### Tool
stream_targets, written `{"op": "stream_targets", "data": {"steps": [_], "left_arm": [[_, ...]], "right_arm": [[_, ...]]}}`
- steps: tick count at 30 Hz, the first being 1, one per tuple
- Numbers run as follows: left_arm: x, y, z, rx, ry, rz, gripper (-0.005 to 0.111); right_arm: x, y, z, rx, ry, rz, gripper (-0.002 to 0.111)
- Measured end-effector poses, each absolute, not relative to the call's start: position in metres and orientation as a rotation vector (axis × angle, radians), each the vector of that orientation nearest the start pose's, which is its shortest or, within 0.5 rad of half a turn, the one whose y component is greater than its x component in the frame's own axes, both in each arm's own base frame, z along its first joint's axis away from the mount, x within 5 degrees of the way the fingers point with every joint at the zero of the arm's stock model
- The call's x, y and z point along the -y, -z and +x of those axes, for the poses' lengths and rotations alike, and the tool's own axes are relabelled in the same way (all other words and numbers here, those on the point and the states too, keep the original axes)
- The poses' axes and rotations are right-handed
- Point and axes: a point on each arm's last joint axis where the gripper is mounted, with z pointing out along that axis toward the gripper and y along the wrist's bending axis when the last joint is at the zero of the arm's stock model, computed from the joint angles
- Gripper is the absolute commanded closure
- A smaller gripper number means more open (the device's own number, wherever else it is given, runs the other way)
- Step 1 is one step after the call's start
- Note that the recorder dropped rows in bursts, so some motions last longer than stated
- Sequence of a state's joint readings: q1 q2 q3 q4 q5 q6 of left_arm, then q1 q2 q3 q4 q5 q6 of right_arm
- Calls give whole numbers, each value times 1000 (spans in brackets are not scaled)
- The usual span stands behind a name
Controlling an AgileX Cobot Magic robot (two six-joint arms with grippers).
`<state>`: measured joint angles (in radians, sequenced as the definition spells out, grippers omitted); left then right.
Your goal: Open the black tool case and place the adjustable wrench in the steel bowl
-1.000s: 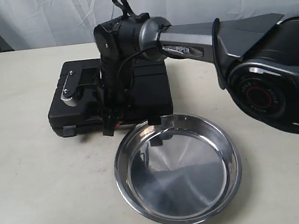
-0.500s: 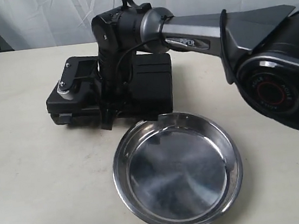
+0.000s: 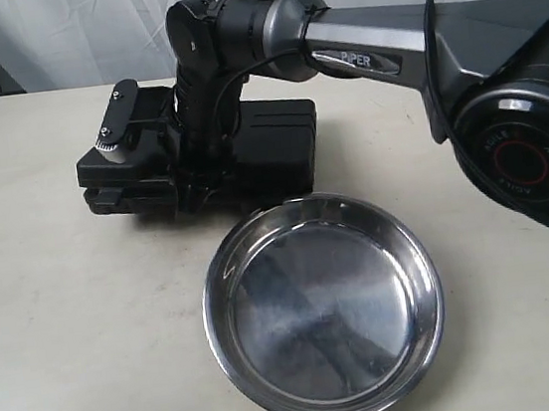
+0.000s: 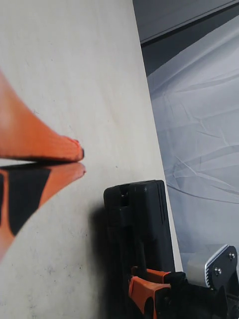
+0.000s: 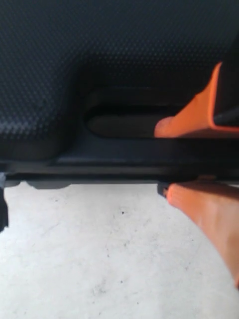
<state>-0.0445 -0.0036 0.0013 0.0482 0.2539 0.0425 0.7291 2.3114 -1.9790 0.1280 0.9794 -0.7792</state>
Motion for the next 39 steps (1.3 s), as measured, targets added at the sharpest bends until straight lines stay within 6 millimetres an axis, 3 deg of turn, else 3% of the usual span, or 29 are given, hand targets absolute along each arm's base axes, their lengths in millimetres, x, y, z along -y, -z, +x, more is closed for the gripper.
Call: {"op": "stream_targets", "data": {"steps": [15, 39], "left_arm": [[1, -190, 55, -1732, -43, 107, 106], [1, -190, 55, -1732, -43, 107, 106]], "right_arm": [[-347, -154, 373, -2081, -191, -1803, 108], [-349, -155, 376, -2060, -191, -1767, 108]]}}
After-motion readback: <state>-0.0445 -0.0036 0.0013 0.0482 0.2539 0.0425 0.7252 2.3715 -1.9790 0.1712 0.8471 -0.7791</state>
